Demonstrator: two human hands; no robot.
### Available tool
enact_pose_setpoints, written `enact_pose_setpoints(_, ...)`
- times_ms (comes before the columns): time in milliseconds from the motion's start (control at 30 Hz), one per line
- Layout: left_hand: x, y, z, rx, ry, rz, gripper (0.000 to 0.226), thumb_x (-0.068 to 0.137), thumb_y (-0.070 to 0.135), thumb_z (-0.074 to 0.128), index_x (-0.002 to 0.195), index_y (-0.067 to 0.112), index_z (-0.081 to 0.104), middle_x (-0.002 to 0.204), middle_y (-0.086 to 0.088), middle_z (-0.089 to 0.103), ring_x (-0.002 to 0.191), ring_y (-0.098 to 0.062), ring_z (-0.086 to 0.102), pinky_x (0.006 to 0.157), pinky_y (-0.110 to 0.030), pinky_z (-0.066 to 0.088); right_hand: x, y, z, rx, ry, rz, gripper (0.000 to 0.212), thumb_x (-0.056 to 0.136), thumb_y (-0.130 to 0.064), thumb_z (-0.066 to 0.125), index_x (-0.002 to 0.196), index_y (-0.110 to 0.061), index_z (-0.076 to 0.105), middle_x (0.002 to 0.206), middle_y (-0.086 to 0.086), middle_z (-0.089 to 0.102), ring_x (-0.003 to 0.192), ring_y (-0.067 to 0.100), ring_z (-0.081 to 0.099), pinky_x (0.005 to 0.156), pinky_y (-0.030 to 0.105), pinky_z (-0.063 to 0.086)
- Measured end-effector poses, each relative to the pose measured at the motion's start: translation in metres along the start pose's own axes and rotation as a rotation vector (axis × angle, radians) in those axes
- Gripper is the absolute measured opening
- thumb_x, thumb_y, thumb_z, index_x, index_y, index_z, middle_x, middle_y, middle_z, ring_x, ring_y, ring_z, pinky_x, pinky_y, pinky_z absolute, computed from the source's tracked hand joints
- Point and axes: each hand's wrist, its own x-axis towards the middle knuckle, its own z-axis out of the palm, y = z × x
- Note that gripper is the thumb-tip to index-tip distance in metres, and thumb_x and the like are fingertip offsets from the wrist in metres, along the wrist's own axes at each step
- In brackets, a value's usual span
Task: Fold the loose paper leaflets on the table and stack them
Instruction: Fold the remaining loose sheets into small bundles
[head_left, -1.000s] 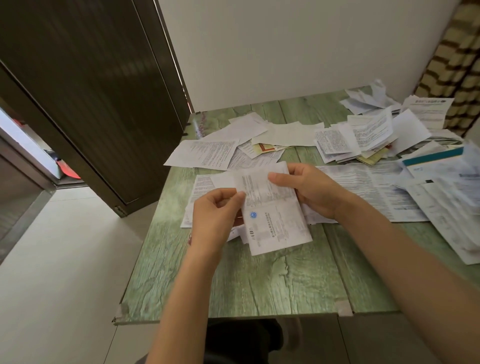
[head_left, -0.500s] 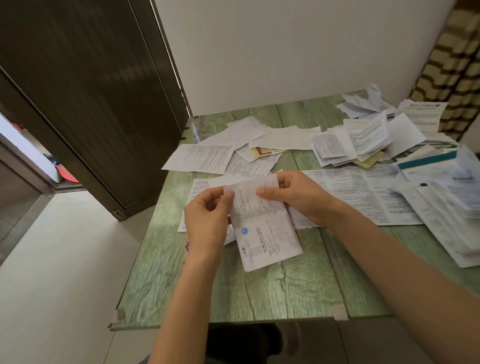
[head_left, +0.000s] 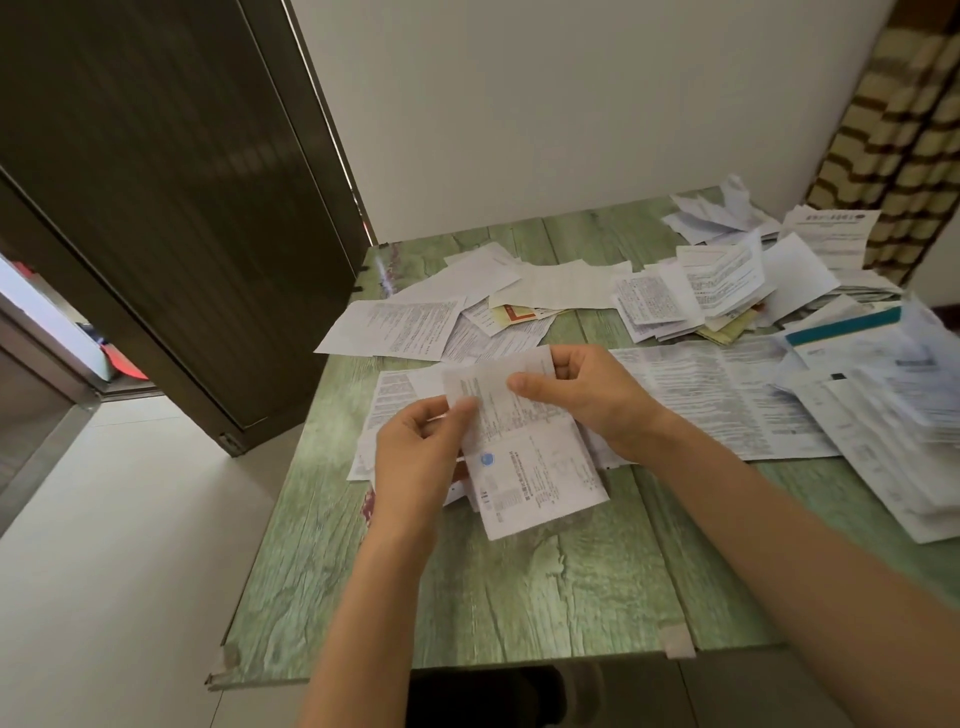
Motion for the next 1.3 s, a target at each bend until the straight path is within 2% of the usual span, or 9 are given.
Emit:
enact_pose_setpoints(133,-0.005,-0.001,0.002,0.092,-0.093,-0.014,0.009,0.090,0.015,0.061,0.083,0.016,0.066,0.066,0.006,0.072,0.061,-0.008,0.069,0.052,-0.021,0.056,0.001,-0.001,-0.001,0.057,0.056,-0.011,0.016,0.085,-0.012,0.066,0.101,-0.010,0.066,0.096,0.008,0.073,0.085,0.018,0.071,0.069,0.028,0.058)
enact_pose_setpoints(367,-0.004,0.002,-0.008,-0.019,0.011,-0.011,0.011,0.091,0.010,0.058,0.085,0.014,0.066,0.071,0.007,0.072,0.063,-0.005,0.068,0.049,-0.017,0.052,-0.001,-0.003,-0.004,-0.060,-0.172,0.155,0.026,0.089,-0.013,0.061,0.114,-0.015,0.063,0.110,0.010,0.070,0.103,0.030,0.066,0.091,0.048,0.052)
enact_pose_setpoints(467,-0.005,0.002,-0.009,-0.021,0.006,-0.051,0.020,0.092,0.002,0.052,0.085,0.014,0.066,0.082,0.002,0.070,0.071,-0.011,0.067,0.048,-0.017,0.050,0.000,-0.004,-0.002,-0.025,-0.136,0.159,0.025,0.093,-0.002,0.051,0.105,-0.019,0.065,0.114,0.012,0.068,0.109,0.035,0.061,0.095,0.049,0.049)
enact_pose_setpoints(567,-0.004,0.000,-0.010,-0.112,0.035,-0.118,0.023,0.093,0.003,0.047,0.087,0.011,0.067,0.084,-0.003,0.071,0.070,-0.015,0.067,0.051,-0.025,0.054,-0.001,-0.002,0.000,-0.072,-0.109,0.114,0.037,0.093,0.006,0.044,0.085,-0.019,0.069,0.100,0.017,0.063,0.094,0.039,0.055,0.078,0.039,0.048)
enact_pose_setpoints(700,-0.007,0.002,-0.005,-0.345,-0.030,-0.256,0.032,0.099,0.036,0.041,0.097,0.012,0.063,0.092,-0.012,0.071,0.076,-0.024,0.068,0.067,-0.038,0.055,0.000,0.001,0.003,-0.158,-0.079,0.043,0.049,0.090,0.009,0.047,0.063,-0.022,0.074,0.093,0.004,0.071,0.101,0.041,0.060,0.085,0.050,0.048)
enact_pose_setpoints(867,-0.010,0.002,0.002,-0.304,-0.120,-0.231,0.018,0.094,0.026,0.054,0.097,0.012,0.065,0.085,-0.004,0.075,0.073,-0.017,0.072,0.051,-0.030,0.058,-0.002,-0.002,0.001,-0.116,-0.112,0.014,0.045,0.087,0.009,0.051,0.064,-0.021,0.075,0.099,0.002,0.073,0.095,0.019,0.064,0.083,0.029,0.053)
enact_pose_setpoints(1067,-0.010,-0.004,0.002,-0.117,0.026,-0.059,0.012,0.094,0.011,0.055,0.095,0.009,0.066,0.086,-0.008,0.072,0.067,-0.017,0.068,0.044,-0.023,0.051,0.002,-0.004,-0.004,0.028,-0.099,0.095,0.032,0.099,-0.011,0.037,0.120,-0.018,0.061,0.113,0.026,0.062,0.093,0.030,0.053,0.082,0.043,0.041)
enact_pose_setpoints(1167,-0.012,-0.003,0.003,-0.091,-0.006,-0.024,0.010,0.093,0.012,0.055,0.092,0.012,0.066,0.087,-0.007,0.071,0.070,-0.014,0.068,0.045,-0.022,0.051,0.000,-0.004,-0.006,-0.073,-0.128,0.095,0.023,0.095,-0.026,0.051,0.109,-0.016,0.066,0.099,0.009,0.066,0.089,0.022,0.060,0.080,0.035,0.047)
enact_pose_setpoints(1301,-0.016,-0.001,0.008,-0.017,-0.054,0.016,0.014,0.092,0.019,0.057,0.082,0.013,0.064,0.078,-0.005,0.065,0.057,-0.005,0.064,0.041,-0.020,0.048,-0.002,-0.003,-0.001,-0.171,-0.144,0.039,0.004,0.086,-0.014,0.065,0.085,-0.013,0.069,0.085,0.003,0.066,0.082,0.014,0.061,0.072,0.025,0.048)
